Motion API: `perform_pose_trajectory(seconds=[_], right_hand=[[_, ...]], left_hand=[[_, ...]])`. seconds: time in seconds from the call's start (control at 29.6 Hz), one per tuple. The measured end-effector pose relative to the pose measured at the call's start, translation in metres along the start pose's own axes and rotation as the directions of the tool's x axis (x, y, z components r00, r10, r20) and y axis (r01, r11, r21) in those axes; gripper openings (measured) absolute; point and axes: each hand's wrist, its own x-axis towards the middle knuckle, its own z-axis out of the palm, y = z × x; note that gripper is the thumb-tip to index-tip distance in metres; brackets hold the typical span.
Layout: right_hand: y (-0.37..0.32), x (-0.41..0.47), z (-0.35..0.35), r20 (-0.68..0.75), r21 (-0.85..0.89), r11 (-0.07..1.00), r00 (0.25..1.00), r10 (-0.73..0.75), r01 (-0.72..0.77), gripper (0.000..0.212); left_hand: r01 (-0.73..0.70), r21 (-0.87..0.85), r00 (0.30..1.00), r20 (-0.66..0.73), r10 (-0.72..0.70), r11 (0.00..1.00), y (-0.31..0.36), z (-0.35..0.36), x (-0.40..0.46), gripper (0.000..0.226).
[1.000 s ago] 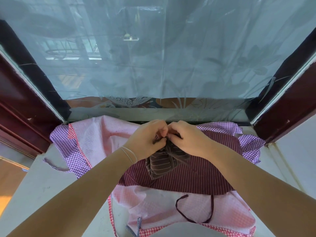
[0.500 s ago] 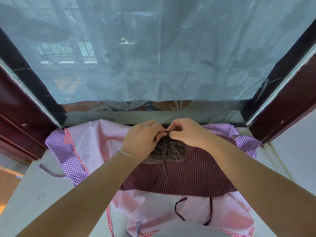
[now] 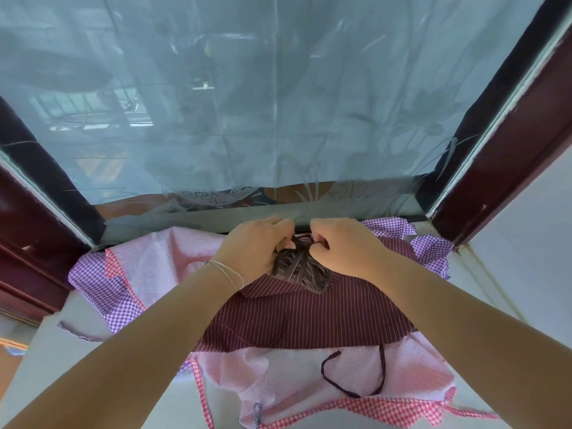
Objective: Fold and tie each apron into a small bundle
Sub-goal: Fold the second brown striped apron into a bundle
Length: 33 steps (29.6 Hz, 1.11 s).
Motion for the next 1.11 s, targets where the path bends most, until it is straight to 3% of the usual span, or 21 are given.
perform_pose_trajectory(seconds=[0.17,0.24,0.34,0.51,0.61,0.71,0.74,0.84,0.91,0.95,1.01,1.05,1.08,1.11], right_hand=[[-0.009,-0.012,0.009,-0.024,-0.043,0.996,0.997,0.074,-0.075,0.018],[-0.011,-0.017,0.014,0.011,0.015,0.988,0.988,0.155,-0.155,0.021],[-0.009,-0.027,0.016,0.187,0.338,0.886,0.945,0.269,-0.319,0.014],[-0.006,-0.049,0.018,0.223,0.646,0.647,0.911,0.348,-0.405,0.021],[-0.001,-0.059,0.017,0.256,0.731,0.516,0.880,0.400,-0.447,0.016],[0.010,-0.073,0.007,0.217,0.709,0.522,0.851,0.478,-0.474,0.011],[0.013,-0.077,0.004,0.179,0.687,0.547,0.841,0.510,-0.478,0.011],[0.034,-0.094,-0.015,0.055,0.691,0.566,0.814,0.579,-0.450,0.012],[0.052,-0.107,-0.029,-0.005,0.727,0.556,0.807,0.591,-0.403,0.015],[0.058,-0.111,-0.036,-0.031,0.754,0.541,0.802,0.597,-0.374,0.016],[0.074,-0.120,-0.054,-0.089,0.799,0.501,0.757,0.647,-0.334,0.018],[0.085,-0.128,-0.070,-0.127,0.807,0.493,0.721,0.681,-0.323,0.019],[0.090,-0.132,-0.078,-0.147,0.809,0.491,0.699,0.700,-0.322,0.020],[0.100,-0.141,-0.092,-0.175,0.792,0.516,0.688,0.704,-0.326,0.020]], left_hand=[[-0.038,-0.011,0.998,0.051,0.038,0.999,-0.007,0.001,-0.010,0.061],[-0.047,-0.078,0.997,0.055,0.051,0.996,-0.009,0.008,-0.013,0.050],[-0.015,-0.257,0.998,0.049,0.029,0.966,-0.009,0.016,-0.012,0.017],[0.049,-0.465,0.991,0.132,0.014,0.884,0.014,0.011,0.001,0.016],[0.037,-0.465,0.993,0.115,0.019,0.885,0.031,0.009,0.011,0.012],[0.091,-0.488,0.995,0.074,-0.063,0.868,0.049,0.008,0.022,0.006],[0.122,-0.488,0.992,0.052,-0.111,0.864,0.052,0.011,0.024,0.009],[0.259,-0.544,0.965,0.107,-0.240,0.798,0.075,0.021,0.035,0.053],[0.403,-0.598,0.915,0.273,-0.297,0.692,0.095,0.031,0.046,0.079],[0.485,-0.661,0.875,0.366,-0.318,0.572,0.101,0.037,0.051,0.088],[0.593,-0.787,0.792,0.530,-0.303,0.174,0.115,0.038,0.064,0.084],[0.602,-0.798,0.775,0.593,-0.218,-0.030,0.126,0.039,0.075,0.079],[0.603,-0.784,0.777,0.619,-0.110,-0.148,0.131,0.037,0.080,0.072],[0.585,-0.795,0.803,0.595,-0.020,-0.159,0.147,0.034,0.092,0.063]])
